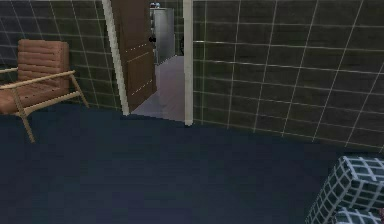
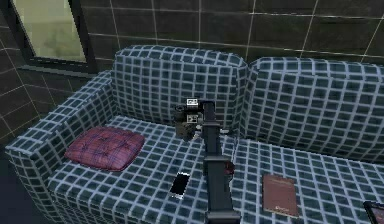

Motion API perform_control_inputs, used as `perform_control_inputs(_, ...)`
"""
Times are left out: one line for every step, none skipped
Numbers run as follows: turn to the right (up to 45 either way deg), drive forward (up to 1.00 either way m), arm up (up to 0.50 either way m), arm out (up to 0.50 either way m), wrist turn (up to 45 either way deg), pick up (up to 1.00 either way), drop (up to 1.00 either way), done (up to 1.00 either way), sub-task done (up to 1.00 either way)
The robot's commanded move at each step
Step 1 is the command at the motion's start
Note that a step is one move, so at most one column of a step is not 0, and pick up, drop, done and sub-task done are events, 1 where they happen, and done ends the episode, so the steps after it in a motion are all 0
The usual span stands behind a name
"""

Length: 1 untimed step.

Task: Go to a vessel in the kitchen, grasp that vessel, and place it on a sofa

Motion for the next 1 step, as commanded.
perform_control_inputs(0.0, 0.0, 0.0, 0.0, 0.0, 0.0, 0.0, 1.0, 0.0)
